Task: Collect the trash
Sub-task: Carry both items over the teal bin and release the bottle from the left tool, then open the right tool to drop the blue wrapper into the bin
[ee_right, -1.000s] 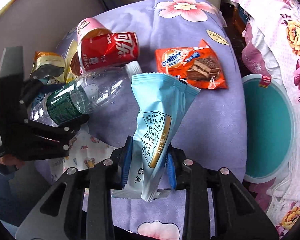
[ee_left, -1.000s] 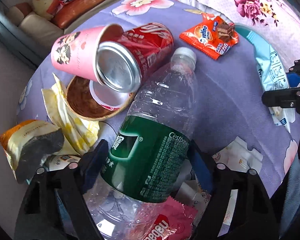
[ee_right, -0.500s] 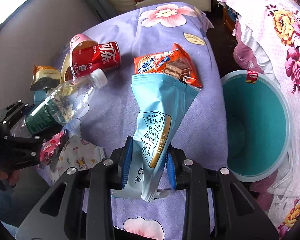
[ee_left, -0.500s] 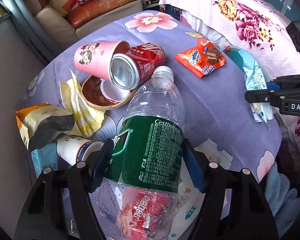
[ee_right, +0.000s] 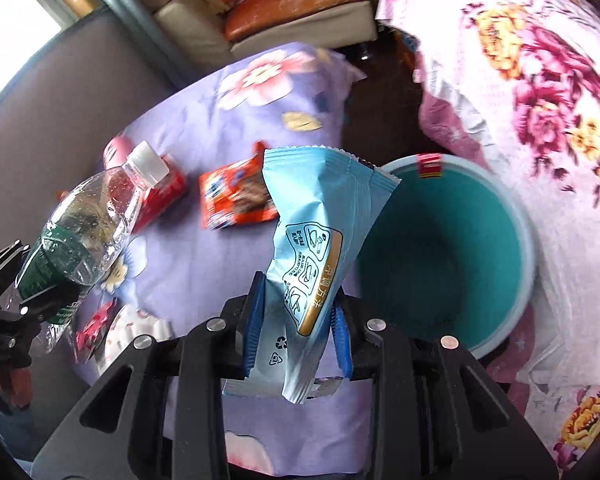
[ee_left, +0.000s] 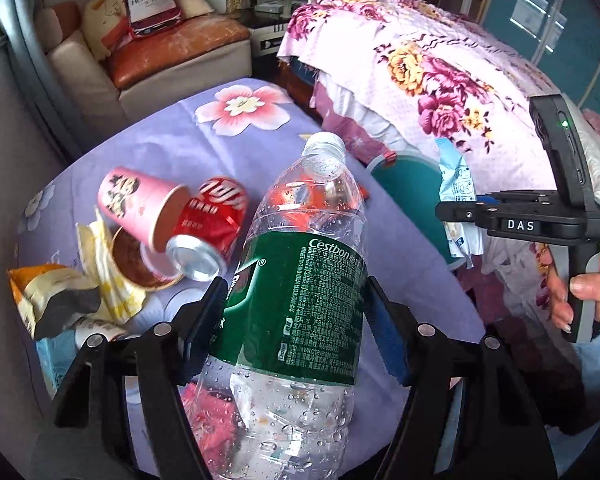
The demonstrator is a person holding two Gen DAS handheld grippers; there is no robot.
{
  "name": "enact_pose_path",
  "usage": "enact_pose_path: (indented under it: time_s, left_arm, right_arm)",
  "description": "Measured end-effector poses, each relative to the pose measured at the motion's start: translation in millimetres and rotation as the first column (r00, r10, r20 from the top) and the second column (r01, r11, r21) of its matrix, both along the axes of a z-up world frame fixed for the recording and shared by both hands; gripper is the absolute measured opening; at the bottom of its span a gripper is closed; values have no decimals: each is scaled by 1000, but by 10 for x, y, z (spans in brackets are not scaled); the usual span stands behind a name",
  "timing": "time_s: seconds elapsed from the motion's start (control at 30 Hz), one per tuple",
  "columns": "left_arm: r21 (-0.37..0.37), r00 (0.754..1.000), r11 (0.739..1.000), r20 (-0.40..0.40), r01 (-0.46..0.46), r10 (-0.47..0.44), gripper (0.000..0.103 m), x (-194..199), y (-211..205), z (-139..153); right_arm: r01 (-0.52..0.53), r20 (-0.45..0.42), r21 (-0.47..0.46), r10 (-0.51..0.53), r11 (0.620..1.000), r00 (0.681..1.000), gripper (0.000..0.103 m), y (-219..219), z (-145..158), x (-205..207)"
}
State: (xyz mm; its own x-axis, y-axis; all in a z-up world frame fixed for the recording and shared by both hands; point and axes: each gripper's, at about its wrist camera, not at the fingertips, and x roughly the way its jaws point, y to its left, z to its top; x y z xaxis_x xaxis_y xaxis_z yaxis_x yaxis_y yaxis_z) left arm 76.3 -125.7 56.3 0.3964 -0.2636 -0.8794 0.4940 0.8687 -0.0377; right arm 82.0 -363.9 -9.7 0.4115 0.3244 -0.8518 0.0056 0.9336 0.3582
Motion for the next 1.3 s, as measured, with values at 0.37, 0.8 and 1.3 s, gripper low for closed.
enact_pose_path:
  time_s: [0.37,0.8,1.3]
  left_arm:
    - [1,974,983,-130,186,-184,70,398,-1611,-689]
    - [35,960,982,-217,187,-175,86,691,-2275,-1279]
    - [-40,986,995,-136,96,-100,93,645,-1850,-943]
  right_arm:
    - [179,-47,-8,-179,984,983,29,-1069,-295,61]
    - [187,-171,-14,-187,982,967,30,-1583,-732,157]
    - [96,-238,-50,-105,994,965,39,-1361,-855,307]
